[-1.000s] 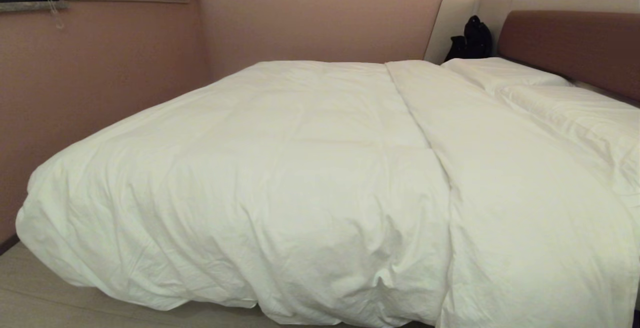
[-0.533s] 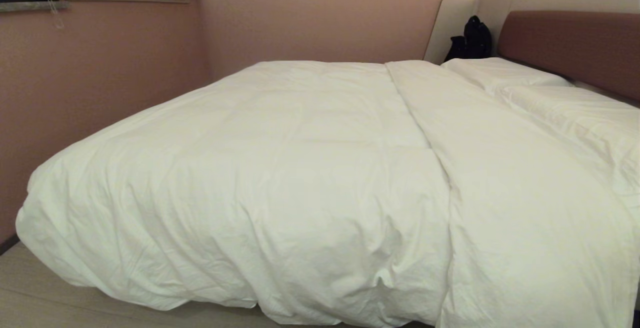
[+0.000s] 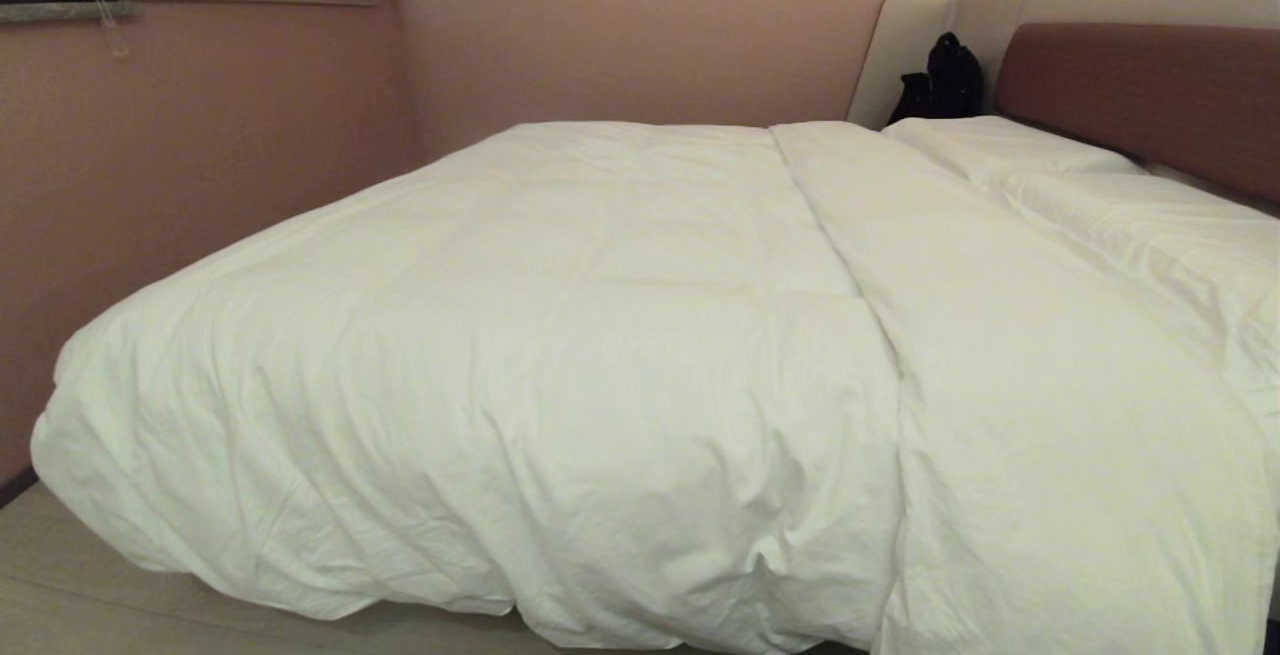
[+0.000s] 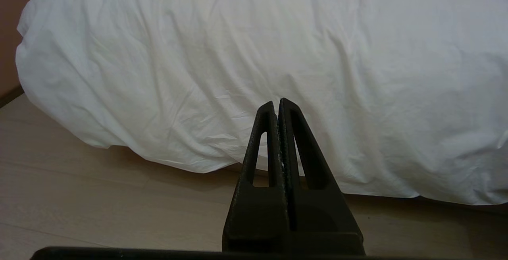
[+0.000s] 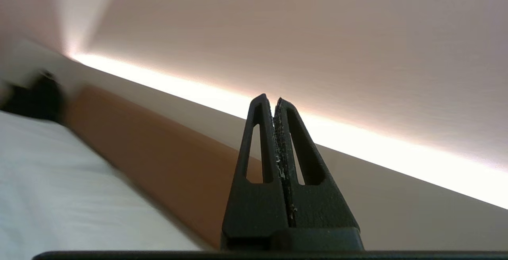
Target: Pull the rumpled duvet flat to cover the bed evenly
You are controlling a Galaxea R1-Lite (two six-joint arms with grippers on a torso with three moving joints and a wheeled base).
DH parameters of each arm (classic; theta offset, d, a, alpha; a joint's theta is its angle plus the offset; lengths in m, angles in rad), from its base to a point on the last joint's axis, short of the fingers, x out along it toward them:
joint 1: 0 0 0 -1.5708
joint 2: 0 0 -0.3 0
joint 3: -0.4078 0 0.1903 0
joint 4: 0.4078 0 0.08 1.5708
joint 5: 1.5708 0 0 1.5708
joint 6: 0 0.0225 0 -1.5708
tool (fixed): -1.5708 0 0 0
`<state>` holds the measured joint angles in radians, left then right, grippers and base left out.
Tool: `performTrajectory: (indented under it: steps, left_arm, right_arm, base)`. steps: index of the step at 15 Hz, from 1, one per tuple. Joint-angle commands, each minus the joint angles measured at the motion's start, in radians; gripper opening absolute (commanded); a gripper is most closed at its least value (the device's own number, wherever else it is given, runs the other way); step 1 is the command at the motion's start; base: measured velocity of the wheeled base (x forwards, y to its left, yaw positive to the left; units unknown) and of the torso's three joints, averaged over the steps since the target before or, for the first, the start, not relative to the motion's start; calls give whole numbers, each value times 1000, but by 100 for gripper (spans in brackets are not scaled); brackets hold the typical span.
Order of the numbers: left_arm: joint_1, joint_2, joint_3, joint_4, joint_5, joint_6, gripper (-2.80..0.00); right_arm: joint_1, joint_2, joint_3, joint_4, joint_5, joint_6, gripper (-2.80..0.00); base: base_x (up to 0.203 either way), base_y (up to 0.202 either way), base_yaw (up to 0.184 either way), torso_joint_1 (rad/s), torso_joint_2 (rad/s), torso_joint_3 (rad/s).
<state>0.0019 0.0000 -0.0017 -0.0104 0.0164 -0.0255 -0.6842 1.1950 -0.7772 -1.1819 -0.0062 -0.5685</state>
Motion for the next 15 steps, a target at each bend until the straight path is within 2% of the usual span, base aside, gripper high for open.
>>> performTrajectory:
  steps: [1, 4, 7, 10, 12, 15]
  left_arm:
    - [0, 0, 0, 0, 0, -1, -280]
    - [1, 0, 0, 0, 0, -1, -280]
    - [1, 0, 0, 0, 0, -1, -280]
    - [1, 0, 0, 0, 0, -1, -280]
    - [1, 0, 0, 0, 0, -1, -280]
    - [1, 0, 0, 0, 0, -1, -280]
  right_arm:
    - [64, -18, -46, 1177, 0, 357, -280]
    - [173, 14, -105, 1186, 0, 617, -280]
    - [306, 15, -141, 1195, -9, 790, -280]
    - [430, -8, -148, 1253, -12, 890, -280]
    - [500, -29, -181, 1348, -6, 944, -280]
    - [558, -46, -262, 1563, 15, 948, -280]
  base:
    - [0, 0, 0, 0, 0, 0]
    - [0, 0, 0, 0, 0, 0]
    - [0, 0, 0, 0, 0, 0]
    - [0, 0, 0, 0, 0, 0]
    - [0, 0, 0, 0, 0, 0]
    - [0, 0, 0, 0, 0, 0]
